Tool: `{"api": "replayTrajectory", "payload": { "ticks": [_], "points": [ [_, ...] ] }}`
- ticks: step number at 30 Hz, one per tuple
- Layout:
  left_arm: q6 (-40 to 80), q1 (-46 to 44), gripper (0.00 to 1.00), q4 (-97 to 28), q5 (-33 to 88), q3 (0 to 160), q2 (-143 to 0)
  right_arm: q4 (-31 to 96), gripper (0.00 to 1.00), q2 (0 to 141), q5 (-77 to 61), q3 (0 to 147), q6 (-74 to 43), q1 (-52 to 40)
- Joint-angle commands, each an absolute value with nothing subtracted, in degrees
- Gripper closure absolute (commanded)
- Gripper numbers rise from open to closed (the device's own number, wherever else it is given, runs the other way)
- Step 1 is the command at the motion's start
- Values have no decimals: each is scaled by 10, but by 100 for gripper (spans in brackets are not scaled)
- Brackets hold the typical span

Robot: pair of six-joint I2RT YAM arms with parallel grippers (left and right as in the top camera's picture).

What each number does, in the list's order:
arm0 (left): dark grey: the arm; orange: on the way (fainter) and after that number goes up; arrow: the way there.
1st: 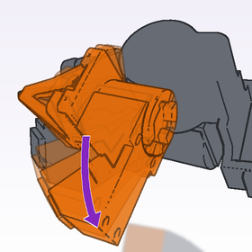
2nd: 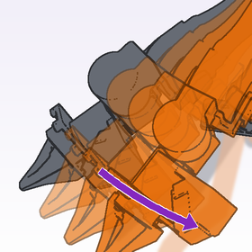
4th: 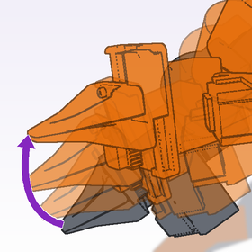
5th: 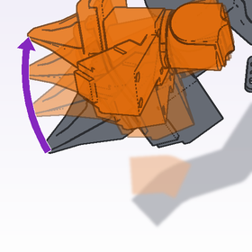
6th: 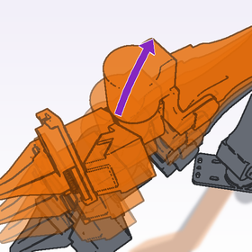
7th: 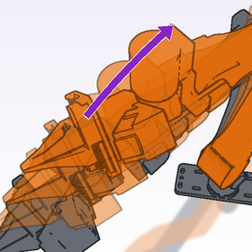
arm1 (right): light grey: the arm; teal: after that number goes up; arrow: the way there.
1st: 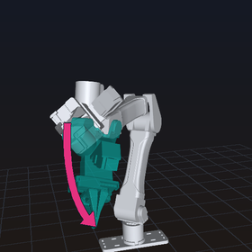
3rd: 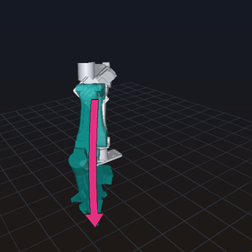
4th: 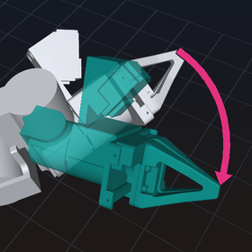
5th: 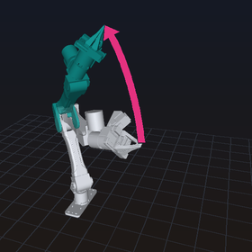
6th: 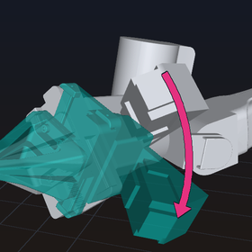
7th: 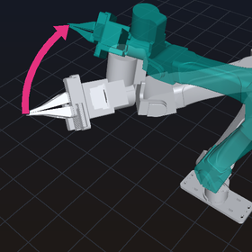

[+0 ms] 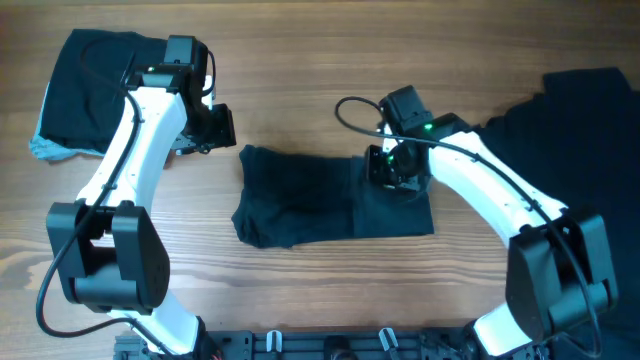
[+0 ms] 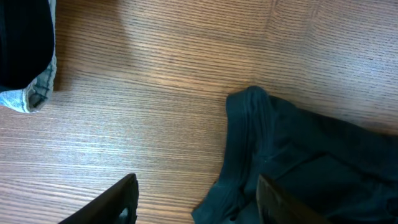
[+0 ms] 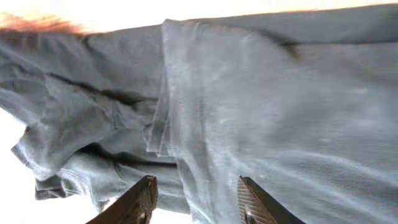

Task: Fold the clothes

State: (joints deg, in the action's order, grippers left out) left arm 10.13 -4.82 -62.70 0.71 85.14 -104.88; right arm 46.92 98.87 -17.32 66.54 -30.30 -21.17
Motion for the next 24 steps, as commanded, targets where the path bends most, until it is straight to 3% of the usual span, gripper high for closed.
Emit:
{"api": "replayTrajectory", "payload": {
  "ticks": [1,5,8,9,12,18,22,24],
  "points": [
    [92,-50,39,-624,26,858,-1039,499,61,952,-181,673,-285,-164],
    [92,-50,35,-625,73,857,-1039,549,57,963,-123,671,-269,-161],
    [92,-49,18,-607,83,817,-1044,531,57,961,-125,671,-256,-161],
    [93,-48,6,-593,88,793,-1047,527,57,961,-125,671,-255,-160],
    [91,-48,3,-560,168,713,-1050,527,57,961,-125,671,-251,-156],
    [32,-48,7,-495,235,590,-1050,518,56,961,-124,671,-240,-152],
    [34,-48,21,-425,236,538,-1050,514,56,961,-123,671,-240,-151],
    [34,-59,37,-378,238,517,-1050,510,56,961,-122,671,-240,-151]
  ]
}}
